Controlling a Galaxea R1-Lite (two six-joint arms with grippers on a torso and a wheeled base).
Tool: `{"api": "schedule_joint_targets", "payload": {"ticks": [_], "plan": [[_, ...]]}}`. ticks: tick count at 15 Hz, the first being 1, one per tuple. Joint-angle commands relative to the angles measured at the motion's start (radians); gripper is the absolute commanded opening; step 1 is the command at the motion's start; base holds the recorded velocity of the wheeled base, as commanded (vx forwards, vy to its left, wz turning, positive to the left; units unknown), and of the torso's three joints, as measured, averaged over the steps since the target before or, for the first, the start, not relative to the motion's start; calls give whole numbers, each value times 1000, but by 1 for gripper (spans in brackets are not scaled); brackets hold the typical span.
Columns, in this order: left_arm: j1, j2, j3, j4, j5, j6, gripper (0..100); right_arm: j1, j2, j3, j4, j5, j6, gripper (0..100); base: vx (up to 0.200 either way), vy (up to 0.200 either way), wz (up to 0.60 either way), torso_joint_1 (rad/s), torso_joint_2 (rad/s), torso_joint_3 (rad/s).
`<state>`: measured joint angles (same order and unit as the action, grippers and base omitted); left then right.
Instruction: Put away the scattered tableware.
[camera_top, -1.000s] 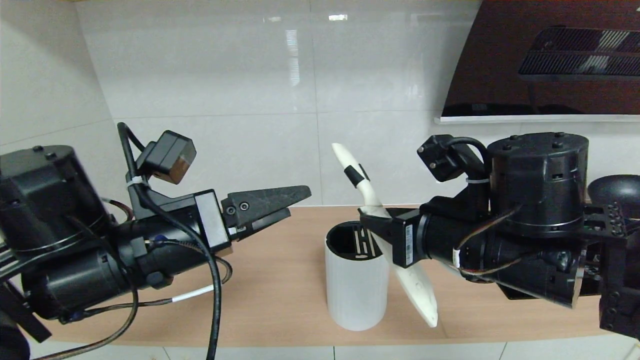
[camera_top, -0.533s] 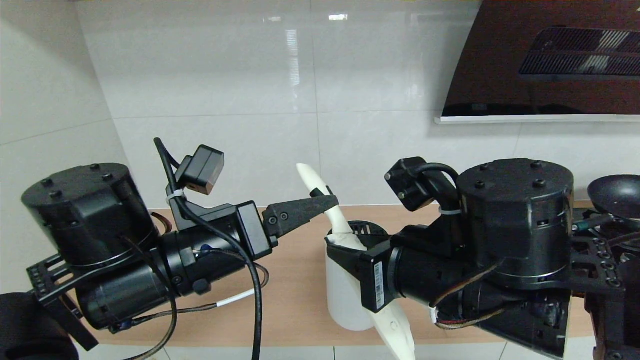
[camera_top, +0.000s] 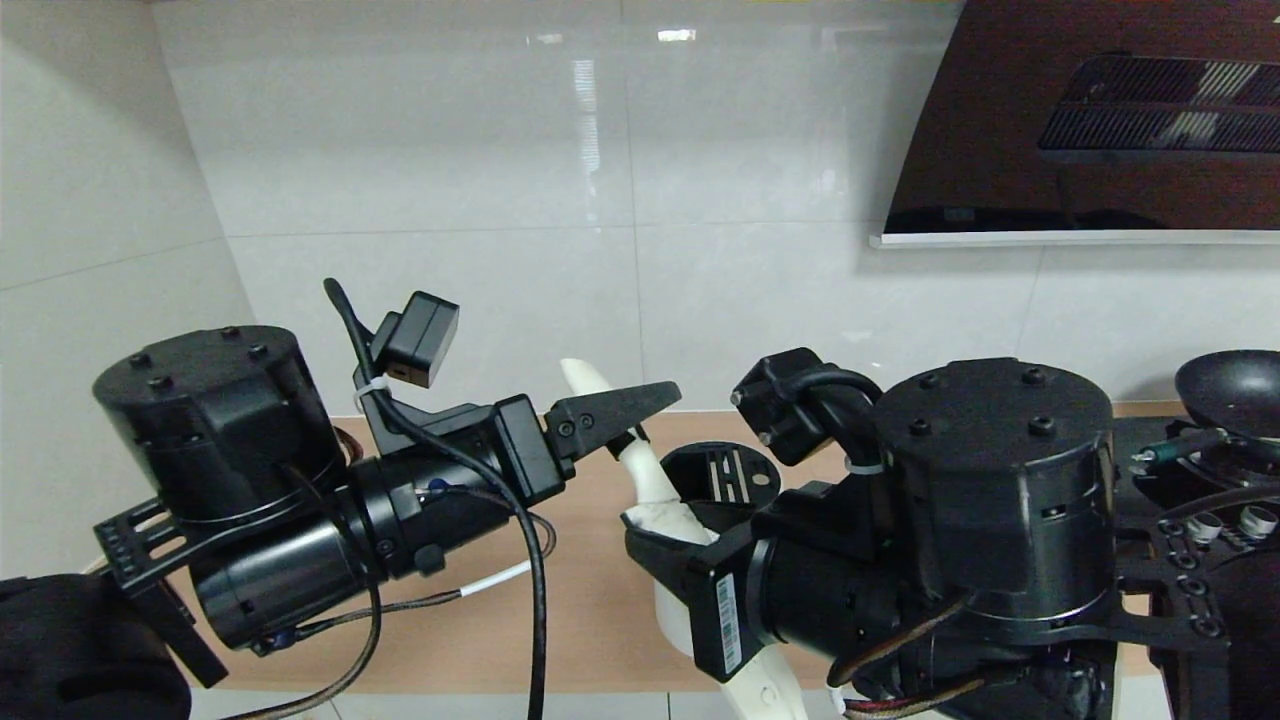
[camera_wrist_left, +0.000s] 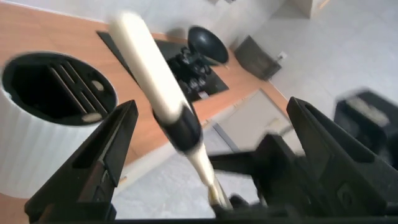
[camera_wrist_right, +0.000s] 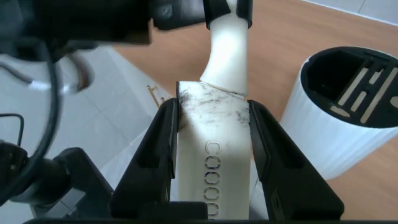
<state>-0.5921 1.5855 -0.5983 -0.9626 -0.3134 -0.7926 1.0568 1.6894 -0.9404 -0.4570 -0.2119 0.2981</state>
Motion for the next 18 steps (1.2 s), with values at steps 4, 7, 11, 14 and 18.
{"api": "schedule_joint_targets", "payload": {"ticks": [4, 7, 11, 14, 18], "plan": [[0, 31, -5, 1, 7, -1, 100, 6, 1, 0, -2, -7, 0, 0, 0, 0, 0, 0, 0, 0], [0, 33, -6, 1, 10, -1, 100, 14, 4, 2, 0, -9, 0, 0, 0, 0, 0, 0, 0, 0], [0, 33, -6, 1, 10, 3, 0, 28, 6, 6, 0, -9, 0, 0, 0, 0, 0, 0, 0, 0], [0, 34, -5, 1, 8, 9, 0, 28, 6, 8, 0, -9, 0, 0, 0, 0, 0, 0, 0, 0], [-2, 33, -5, 1, 7, 9, 0, 28, 3, 6, -2, -20, 0, 0, 0, 0, 0, 0, 0, 0]]}}
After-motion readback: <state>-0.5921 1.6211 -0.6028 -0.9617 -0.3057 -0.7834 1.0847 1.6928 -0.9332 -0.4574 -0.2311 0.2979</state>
